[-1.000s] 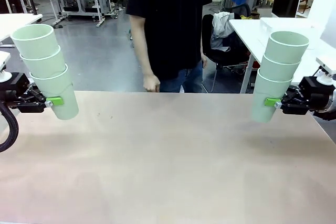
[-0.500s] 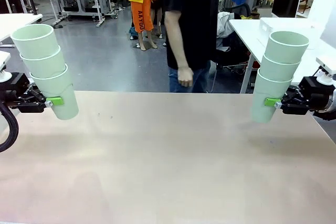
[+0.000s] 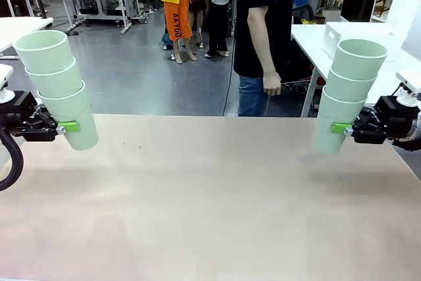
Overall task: Stack the cups and store them in the basket.
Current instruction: Place the stack of Reusable plastic cups into the Pantry Basket.
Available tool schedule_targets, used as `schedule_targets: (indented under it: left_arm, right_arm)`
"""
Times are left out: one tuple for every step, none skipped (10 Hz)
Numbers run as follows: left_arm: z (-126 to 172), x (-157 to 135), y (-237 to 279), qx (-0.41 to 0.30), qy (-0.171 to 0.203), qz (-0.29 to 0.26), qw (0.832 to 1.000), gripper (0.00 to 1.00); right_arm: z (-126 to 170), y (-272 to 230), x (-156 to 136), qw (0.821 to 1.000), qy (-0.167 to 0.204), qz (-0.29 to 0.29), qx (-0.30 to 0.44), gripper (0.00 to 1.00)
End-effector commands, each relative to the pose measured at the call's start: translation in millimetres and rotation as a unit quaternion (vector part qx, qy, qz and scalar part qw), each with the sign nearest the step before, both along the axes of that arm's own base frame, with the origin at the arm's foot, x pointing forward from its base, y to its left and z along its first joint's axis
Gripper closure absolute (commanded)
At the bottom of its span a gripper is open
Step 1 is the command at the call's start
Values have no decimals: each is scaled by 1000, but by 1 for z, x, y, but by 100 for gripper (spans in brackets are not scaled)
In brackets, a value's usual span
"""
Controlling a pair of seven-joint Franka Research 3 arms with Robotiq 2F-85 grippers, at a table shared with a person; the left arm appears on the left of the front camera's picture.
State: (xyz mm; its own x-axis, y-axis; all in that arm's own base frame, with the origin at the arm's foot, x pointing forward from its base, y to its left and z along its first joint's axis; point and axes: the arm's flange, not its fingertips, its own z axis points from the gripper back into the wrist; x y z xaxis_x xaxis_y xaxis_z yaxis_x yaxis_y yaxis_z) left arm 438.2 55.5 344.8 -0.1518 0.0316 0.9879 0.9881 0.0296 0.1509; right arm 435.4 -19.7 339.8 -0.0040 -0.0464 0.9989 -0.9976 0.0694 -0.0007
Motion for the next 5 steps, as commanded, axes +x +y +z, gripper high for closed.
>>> schedule_targets:
  left_arm:
    - [4,-2,-3,-2,-4,-1,1000,15]
    - [4,-2,-3,-2,-4,-1,1000,15]
    - [4,-2,-3,-2,-4,-1,1000,15]
    - [4,-2,-3,-2,-4,-1,1000,15]
    - [4,-2,-3,-2,-4,-1,1000,15]
  right_arm:
    - [3,1,-1,1000,-6,0,0,13]
    - [3,1,-1,1000,-6,0,0,13]
    - [3,1,-1,1000,-6,0,0,13]
    - [3,1,-1,1000,-6,0,0,13]
    - [3,1,-1,1000,-6,0,0,13]
